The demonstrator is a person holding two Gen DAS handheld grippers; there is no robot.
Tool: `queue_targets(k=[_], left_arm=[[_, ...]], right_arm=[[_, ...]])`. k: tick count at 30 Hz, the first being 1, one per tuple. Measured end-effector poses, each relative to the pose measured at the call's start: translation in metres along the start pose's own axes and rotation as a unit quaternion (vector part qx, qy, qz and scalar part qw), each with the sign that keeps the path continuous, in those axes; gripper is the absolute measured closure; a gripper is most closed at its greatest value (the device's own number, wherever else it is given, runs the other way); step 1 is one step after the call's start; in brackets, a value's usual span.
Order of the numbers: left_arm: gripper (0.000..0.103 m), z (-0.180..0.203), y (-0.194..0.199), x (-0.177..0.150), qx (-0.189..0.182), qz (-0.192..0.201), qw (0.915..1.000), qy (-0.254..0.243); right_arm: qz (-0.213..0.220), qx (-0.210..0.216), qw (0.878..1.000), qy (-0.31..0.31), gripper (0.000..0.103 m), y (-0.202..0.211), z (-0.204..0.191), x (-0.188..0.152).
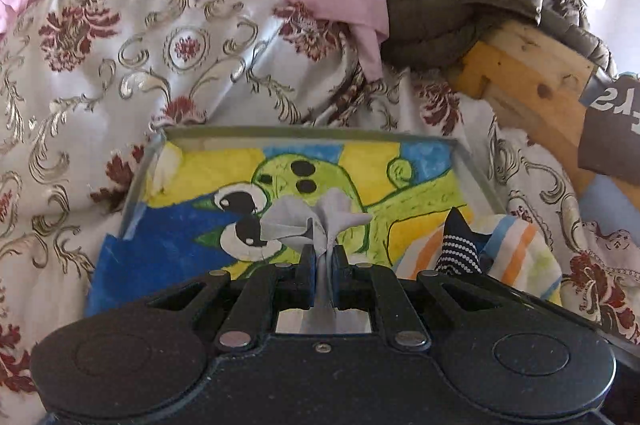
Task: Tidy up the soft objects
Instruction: 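Carry the grey cloth and striped sock onto the cartoon tray and release, then move both tools back over the pile of soft items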
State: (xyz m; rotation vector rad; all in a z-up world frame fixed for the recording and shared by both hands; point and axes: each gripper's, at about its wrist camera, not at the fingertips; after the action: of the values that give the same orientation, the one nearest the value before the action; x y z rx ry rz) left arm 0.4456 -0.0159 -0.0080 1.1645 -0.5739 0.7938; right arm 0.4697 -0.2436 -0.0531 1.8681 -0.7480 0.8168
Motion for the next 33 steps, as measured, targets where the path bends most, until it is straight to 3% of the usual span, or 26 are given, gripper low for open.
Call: queue_targets(k=[3, 8, 12, 15, 21, 33], left_arm=[[0.094, -0.001, -0.008, -0.003, -0.001, -0.018, 0.9998, 0.0], [0.088, 0.002, -0.019, -0.011, 0.005, -0.05, 0.9987, -0.012], [0.083, 0.0, -0.02, -0.013, 0.01, -0.054, 0.9984, -0.012], [0.082, -0.003, -0.016, -0.012, 0.012, -0.045, 0.9989, -0.001], [0.069, -0.007, 0.0, -0.01, 0.013, -0.016, 0.9995, 0.024], [0.025, -0.005, 0.075, -0.009, 0.019, 0.078, 0.9961, 0.037]], right_arm=[[-0.007, 0.001, 1.0, 0.005, 0.087, -0.002, -0.001, 0.0], [-0.005, -0.007, 1.0, 0.015, 0.085, -0.001, -0.002, -0.001], [-0.005, -0.009, 1.0, 0.017, 0.072, 0.0, -0.002, -0.001], [-0.002, -0.01, 1.0, 0.016, 0.059, 0.003, -0.003, 0.0], [0.02, -0.019, 0.999, 0.032, 0.038, 0.016, -0.009, 0.003], [0.094, -0.035, 0.994, 0.049, 0.009, 0.071, -0.022, 0.01]])
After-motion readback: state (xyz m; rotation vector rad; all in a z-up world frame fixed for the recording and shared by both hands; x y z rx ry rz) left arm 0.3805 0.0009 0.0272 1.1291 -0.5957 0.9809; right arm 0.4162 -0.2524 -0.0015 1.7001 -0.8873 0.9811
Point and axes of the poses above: each gripper's, at about its wrist camera, not at the fingertips, and y roughly against the way its jaws point, z to its right, x to its top, and after that the axes turned 10 degrees about -x, right-handed
